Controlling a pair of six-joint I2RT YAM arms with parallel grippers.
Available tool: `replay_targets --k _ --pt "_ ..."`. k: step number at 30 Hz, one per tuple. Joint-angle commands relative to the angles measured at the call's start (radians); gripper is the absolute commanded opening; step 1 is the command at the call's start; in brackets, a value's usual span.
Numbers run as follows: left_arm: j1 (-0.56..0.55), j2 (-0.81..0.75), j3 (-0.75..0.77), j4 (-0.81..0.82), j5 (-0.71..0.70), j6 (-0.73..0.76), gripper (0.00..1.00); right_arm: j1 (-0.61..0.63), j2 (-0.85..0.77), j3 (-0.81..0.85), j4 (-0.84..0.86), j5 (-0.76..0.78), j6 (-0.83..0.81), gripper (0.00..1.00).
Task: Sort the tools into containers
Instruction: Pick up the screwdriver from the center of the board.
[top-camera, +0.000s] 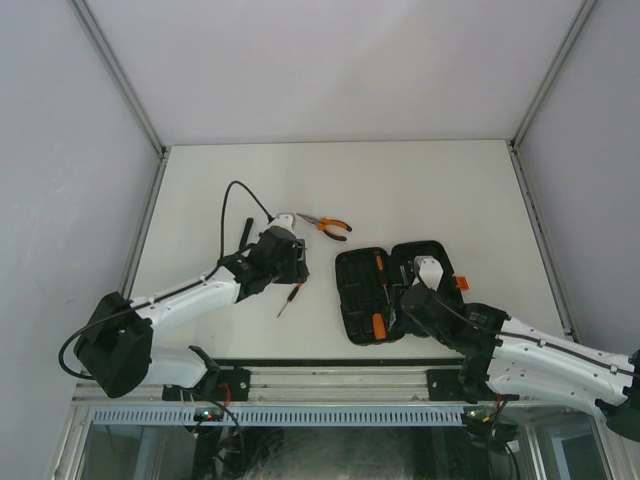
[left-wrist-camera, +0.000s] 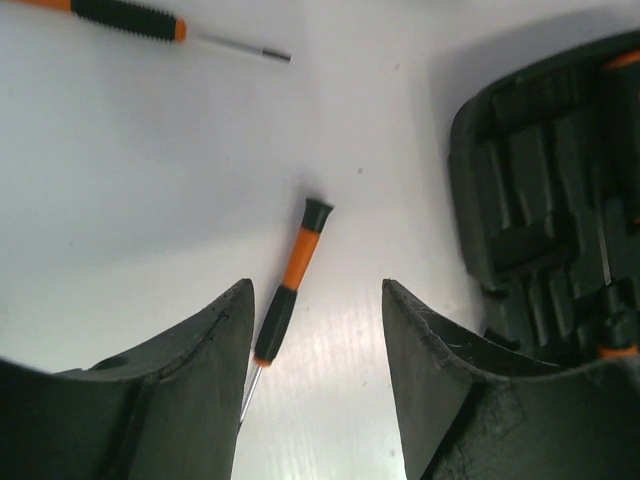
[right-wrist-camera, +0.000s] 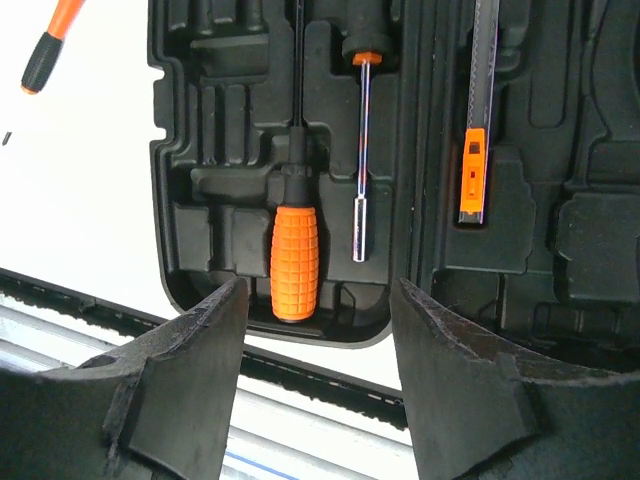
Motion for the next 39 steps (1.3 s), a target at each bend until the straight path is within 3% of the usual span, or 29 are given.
replay_targets --k 1,13,21,30,34,39 --pt "0.004 -0.009 0.015 -0.11 0.051 0.037 0.58 0.023 -0.029 -0.026 0.041 -0.01 0.049 0.58" --pt "-0.028 0.148 0.003 -0.188 0.032 0.064 0.51 0.069 -0.053 -0.037 0.012 0.001 0.101 0.57" --pt "-0.077 0.208 0.022 -0.223 -0.018 0.056 0.39 0.073 -0.052 -0.037 0.007 0.005 0.115 0.56" --pt "-0.084 0.155 0.001 -0.195 -0.015 0.076 0.07 0.08 -0.072 -0.037 0.011 0.021 0.152 0.55" --pt "-0.094 0.076 -0.007 -0.187 -0.018 0.075 0.01 0.08 -0.11 -0.037 0.023 0.027 0.164 0.54" --pt "-0.118 -0.129 -0.045 -0.097 0.026 0.089 0.0 0.082 -0.187 -0.037 0.065 0.044 0.189 0.54"
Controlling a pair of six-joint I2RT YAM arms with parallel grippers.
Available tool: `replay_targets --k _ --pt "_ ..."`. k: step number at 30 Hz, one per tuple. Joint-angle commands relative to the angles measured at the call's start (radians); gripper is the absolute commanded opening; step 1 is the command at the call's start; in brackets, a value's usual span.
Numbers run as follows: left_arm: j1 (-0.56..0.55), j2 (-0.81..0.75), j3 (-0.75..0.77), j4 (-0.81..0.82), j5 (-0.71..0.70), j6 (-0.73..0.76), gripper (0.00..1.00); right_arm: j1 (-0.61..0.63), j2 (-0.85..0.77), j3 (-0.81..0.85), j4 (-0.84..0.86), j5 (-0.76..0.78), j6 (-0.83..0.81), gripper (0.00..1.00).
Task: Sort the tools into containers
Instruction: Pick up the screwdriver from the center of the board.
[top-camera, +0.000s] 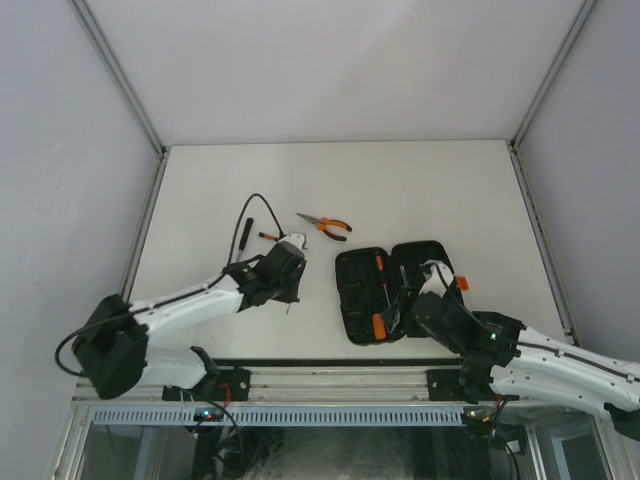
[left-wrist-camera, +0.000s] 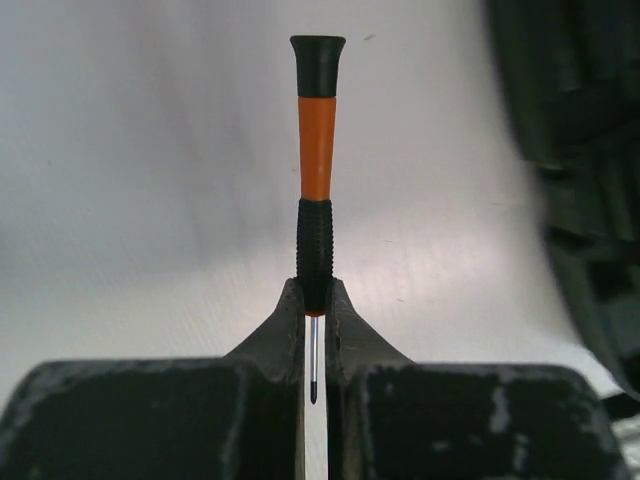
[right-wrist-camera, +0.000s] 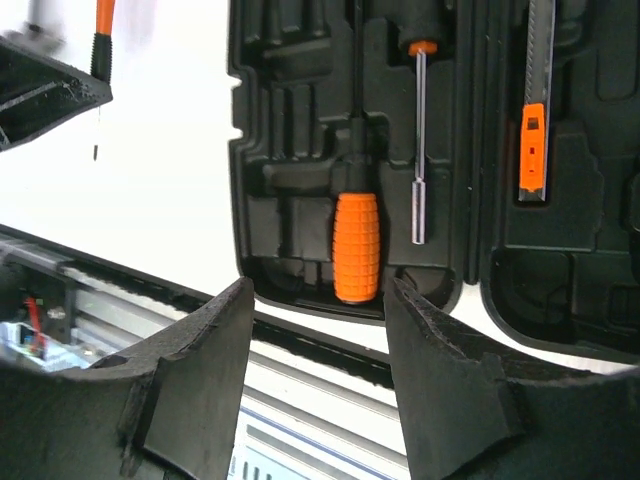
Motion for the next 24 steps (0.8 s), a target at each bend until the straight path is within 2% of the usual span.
replay_targets --k 1,8,15,20,24 --pt "-0.021 -0.223 -0.047 0.133 0.062 0.025 0.0 0.007 -0.07 0.004 0.079 0.043 0.041 0.54" --pt "-0.024 -0.421 -0.197 0.468 0.22 -0.031 0.0 0.009 -0.124 -0.002 0.257 0.072 0.05 0.54" --pt "-0.041 -0.413 -0.217 0.786 0.351 -0.084 0.0 0.002 -0.087 -0.01 0.616 0.079 -0.091 0.58" --pt "-0.044 -0.374 -0.172 0.896 0.342 -0.133 0.0 -0.107 0.003 0.059 0.668 -0.075 -0.219 0.56" --pt "-0.044 -0.334 -0.235 1.043 0.348 -0.152 0.0 -0.229 0.069 0.084 0.729 -0.254 -0.287 0.54"
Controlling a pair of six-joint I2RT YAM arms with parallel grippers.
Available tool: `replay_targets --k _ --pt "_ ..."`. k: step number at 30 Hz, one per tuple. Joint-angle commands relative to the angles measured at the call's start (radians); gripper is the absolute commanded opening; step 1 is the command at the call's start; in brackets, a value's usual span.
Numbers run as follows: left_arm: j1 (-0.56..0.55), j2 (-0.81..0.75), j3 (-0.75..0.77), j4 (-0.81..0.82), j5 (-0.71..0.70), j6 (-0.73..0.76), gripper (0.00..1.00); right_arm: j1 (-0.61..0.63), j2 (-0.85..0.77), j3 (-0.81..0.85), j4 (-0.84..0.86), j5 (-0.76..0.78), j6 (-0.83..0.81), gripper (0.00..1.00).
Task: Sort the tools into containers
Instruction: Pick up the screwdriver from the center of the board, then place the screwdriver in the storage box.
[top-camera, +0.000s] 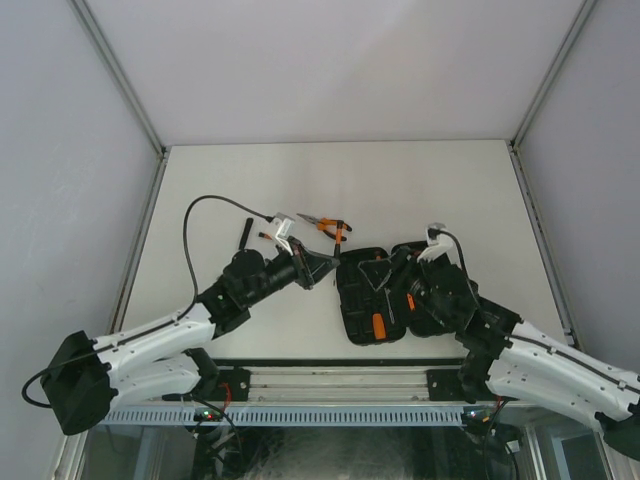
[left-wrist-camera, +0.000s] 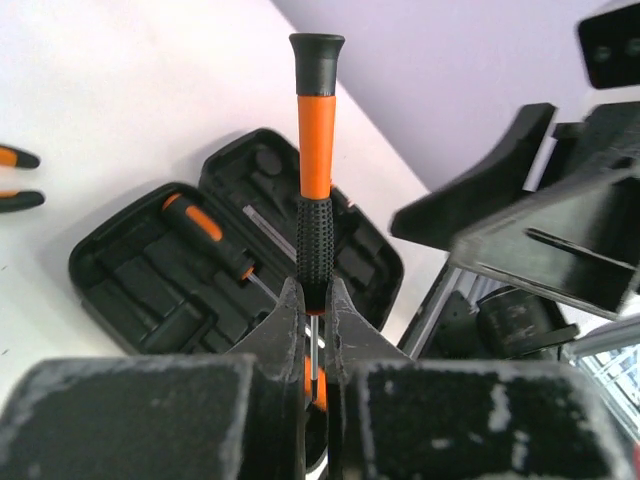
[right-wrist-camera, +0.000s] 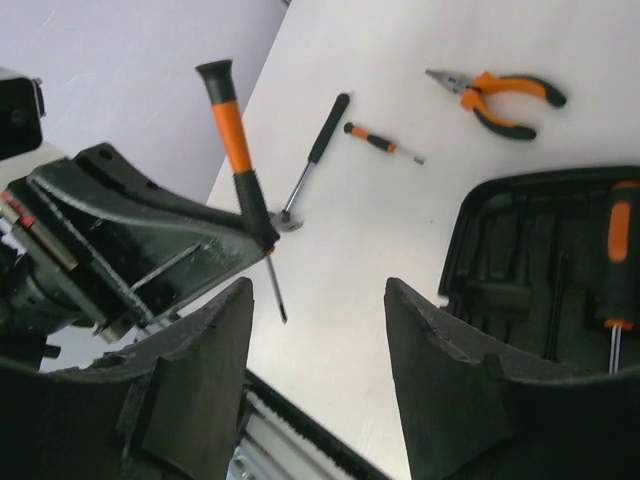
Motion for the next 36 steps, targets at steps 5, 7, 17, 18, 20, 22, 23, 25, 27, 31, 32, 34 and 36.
replay_targets --k 5,7,17,18,20,22,23,25,27,31,32,34,36 --pt "-0.024 0.059 -0.043 0.283 0.067 -0.063 0.0 -0.141 0.158 0.091 0.186 -0.267 -0.192 0.51" --pt "-0.032 0.065 -0.05 0.286 0.064 -0.054 0.0 -0.154 0.204 0.091 0.224 -0.3 -0.201 0.49" --pt "-0.032 0.118 -0.049 0.292 0.05 -0.023 0.0 -0.163 0.262 0.096 0.291 -0.316 -0.221 0.39" --pt "-0.033 0.121 -0.049 0.293 0.05 -0.024 0.0 -0.162 0.254 0.096 0.282 -0.306 -0.223 0.38" --pt "-0.033 0.128 -0.048 0.298 0.057 -0.026 0.0 -0.161 0.243 0.095 0.262 -0.286 -0.223 0.38" --pt "-0.033 0.13 -0.047 0.304 0.063 -0.027 0.0 -0.163 0.24 0.096 0.251 -0.285 -0.225 0.38" --pt "-0.033 0.132 -0.048 0.306 0.063 -0.027 0.0 -0.165 0.241 0.096 0.25 -0.289 -0.226 0.38" --pt "-0.034 0.133 -0.048 0.307 0.061 -0.023 0.0 -0.166 0.25 0.096 0.251 -0.294 -0.224 0.36" --pt "-0.034 0.135 -0.047 0.307 0.065 -0.022 0.0 -0.169 0.264 0.096 0.257 -0.304 -0.221 0.34" --pt "-0.034 0.147 -0.039 0.306 0.065 -0.019 0.0 -0.178 0.293 0.097 0.281 -0.326 -0.213 0.3" --pt "-0.034 0.148 -0.039 0.306 0.065 -0.019 0.0 -0.18 0.299 0.097 0.285 -0.331 -0.211 0.29" --pt "-0.034 0.151 -0.036 0.306 0.066 -0.019 0.0 -0.186 0.308 0.098 0.294 -0.341 -0.21 0.27" --pt "-0.033 0.152 -0.036 0.306 0.068 -0.018 0.0 -0.192 0.314 0.098 0.296 -0.352 -0.209 0.24"
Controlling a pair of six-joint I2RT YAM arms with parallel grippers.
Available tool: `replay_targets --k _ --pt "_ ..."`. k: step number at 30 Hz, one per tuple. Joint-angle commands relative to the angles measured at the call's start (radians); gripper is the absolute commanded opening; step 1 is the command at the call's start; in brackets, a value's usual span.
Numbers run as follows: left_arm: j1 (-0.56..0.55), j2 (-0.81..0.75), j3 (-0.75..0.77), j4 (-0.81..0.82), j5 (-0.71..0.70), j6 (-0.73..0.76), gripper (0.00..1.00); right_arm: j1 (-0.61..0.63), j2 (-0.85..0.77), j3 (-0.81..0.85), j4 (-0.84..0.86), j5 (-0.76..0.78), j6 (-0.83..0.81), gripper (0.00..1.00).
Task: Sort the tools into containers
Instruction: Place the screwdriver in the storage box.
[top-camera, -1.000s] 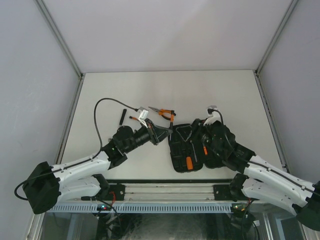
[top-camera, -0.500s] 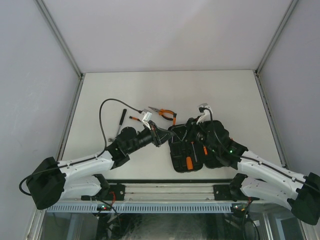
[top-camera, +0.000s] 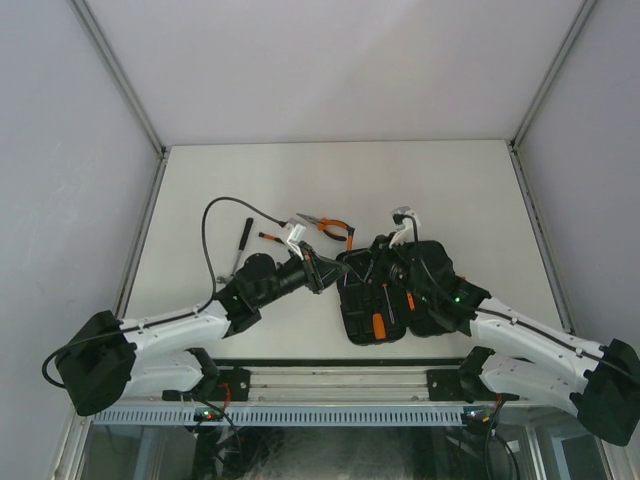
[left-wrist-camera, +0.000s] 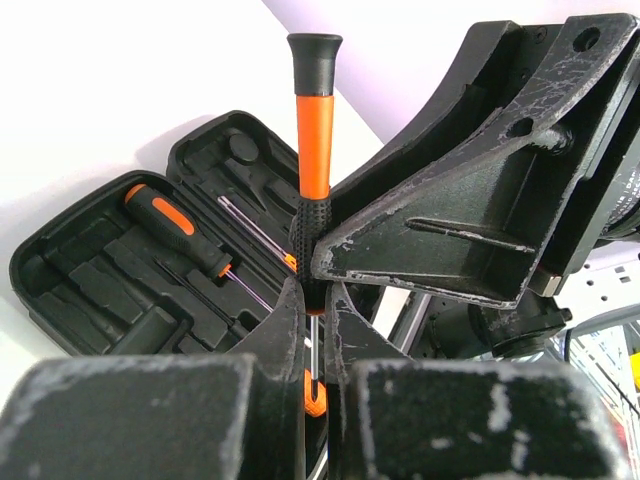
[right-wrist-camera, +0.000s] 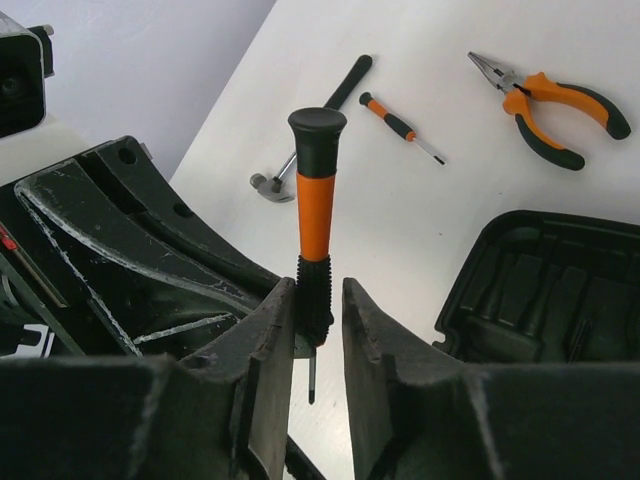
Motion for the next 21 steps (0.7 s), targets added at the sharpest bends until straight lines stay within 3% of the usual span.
replay_targets --k 1,7,11,16,21 --pt "-0.005 -0.001 0.011 0.058 0.021 0.019 0.0 -0.018 0.01 0.047 0.055 -0.029 -0.008 0.22" --pt "-0.005 -0.002 0.012 0.058 0.028 0.019 0.03 -0.023 0.009 0.053 0.046 -0.031 -0.013 0.1" --pt "-0.005 -0.009 0.006 0.059 0.023 0.022 0.19 -0.026 0.001 0.053 0.04 -0.015 -0.014 0.01" --pt "-0.003 -0.049 -0.018 0.058 -0.029 0.016 0.42 -0.026 -0.02 0.072 -0.03 0.048 -0.019 0.0" --pt "-0.002 -0.161 -0.037 -0.061 -0.199 0.025 0.5 -0.025 -0.051 0.096 -0.165 0.128 -0.032 0.0"
